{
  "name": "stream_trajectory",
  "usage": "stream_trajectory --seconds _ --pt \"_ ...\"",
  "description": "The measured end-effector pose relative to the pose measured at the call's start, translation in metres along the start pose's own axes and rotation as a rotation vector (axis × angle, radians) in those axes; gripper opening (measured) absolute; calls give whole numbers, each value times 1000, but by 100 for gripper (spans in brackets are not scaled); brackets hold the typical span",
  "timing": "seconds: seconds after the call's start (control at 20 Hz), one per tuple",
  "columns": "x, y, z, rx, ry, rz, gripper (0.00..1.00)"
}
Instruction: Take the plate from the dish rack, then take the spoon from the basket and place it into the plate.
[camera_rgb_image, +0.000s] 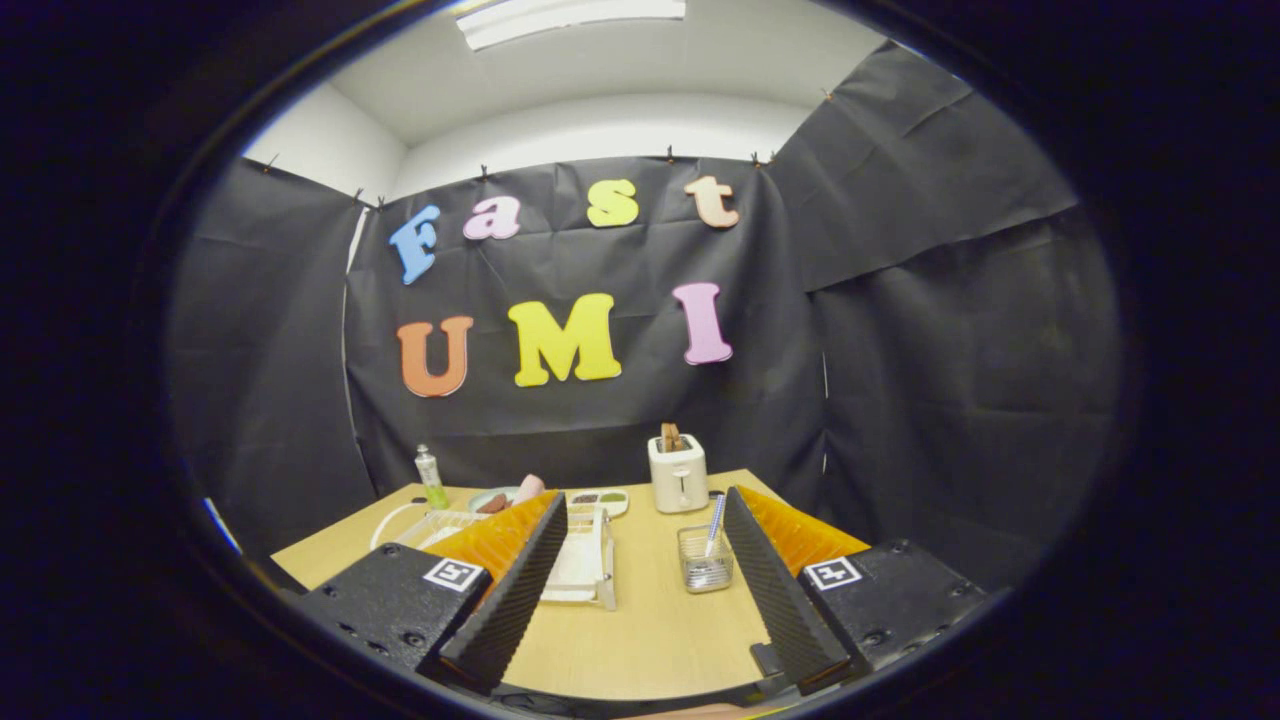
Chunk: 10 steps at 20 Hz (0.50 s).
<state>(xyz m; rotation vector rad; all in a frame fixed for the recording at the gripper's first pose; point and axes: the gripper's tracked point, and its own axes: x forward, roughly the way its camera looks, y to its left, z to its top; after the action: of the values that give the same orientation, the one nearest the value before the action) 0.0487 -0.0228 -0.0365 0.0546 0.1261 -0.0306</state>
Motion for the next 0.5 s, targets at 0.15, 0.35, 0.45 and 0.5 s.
stream_trajectory --seconds 0.15,0.35,0.45,0.5 --pt "14 9 13 -22 -5 2 100" --pt "48 37 27 -99 25 17 100" --pt "72 60 28 -136 85 49 100" --pt "84 71 25 -150 126 66 100"
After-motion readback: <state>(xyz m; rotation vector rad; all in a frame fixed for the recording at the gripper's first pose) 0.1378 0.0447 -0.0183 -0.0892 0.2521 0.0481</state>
